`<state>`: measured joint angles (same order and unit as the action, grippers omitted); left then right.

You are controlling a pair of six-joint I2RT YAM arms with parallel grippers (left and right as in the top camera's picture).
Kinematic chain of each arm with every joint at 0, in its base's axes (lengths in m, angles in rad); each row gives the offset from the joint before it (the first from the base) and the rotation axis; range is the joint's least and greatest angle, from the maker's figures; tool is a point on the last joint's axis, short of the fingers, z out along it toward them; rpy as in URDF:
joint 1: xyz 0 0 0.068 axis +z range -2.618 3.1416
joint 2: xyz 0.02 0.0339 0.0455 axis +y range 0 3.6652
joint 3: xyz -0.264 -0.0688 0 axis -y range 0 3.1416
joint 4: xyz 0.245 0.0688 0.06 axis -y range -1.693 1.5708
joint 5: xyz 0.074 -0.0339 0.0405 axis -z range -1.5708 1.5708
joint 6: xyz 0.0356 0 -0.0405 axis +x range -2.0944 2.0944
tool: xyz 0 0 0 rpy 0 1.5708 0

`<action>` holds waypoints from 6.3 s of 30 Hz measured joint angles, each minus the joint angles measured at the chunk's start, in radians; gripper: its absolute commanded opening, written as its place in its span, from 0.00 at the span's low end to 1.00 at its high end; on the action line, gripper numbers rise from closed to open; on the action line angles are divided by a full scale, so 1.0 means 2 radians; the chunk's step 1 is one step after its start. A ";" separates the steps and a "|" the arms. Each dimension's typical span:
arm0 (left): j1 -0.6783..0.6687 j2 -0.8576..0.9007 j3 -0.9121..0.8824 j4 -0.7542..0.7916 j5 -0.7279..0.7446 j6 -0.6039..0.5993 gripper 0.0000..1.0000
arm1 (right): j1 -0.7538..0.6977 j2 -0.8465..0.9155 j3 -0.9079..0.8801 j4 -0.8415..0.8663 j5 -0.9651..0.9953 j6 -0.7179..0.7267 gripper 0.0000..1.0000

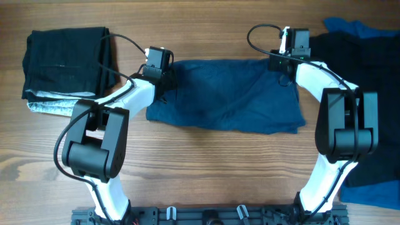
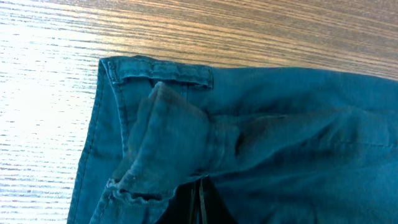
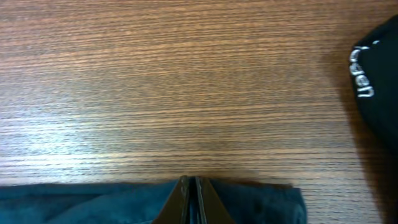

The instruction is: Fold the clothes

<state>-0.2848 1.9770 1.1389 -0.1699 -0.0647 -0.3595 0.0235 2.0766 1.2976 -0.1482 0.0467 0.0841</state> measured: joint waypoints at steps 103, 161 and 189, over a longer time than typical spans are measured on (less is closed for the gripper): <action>0.019 -0.015 0.043 0.062 0.099 0.079 0.04 | 0.143 -0.196 0.004 -0.356 -0.195 0.043 0.27; 0.032 -0.147 0.047 -0.269 0.100 -0.016 0.49 | -0.110 -0.277 -0.089 -0.325 -0.084 0.158 1.00; 0.104 0.001 0.046 -0.100 0.118 0.166 0.78 | -0.110 -0.277 -0.089 -0.324 -0.082 0.158 0.99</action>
<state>-0.0776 1.9797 1.2312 -0.3702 0.1719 -0.0269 -0.1963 1.5227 1.1206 -0.7956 -0.1181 0.4000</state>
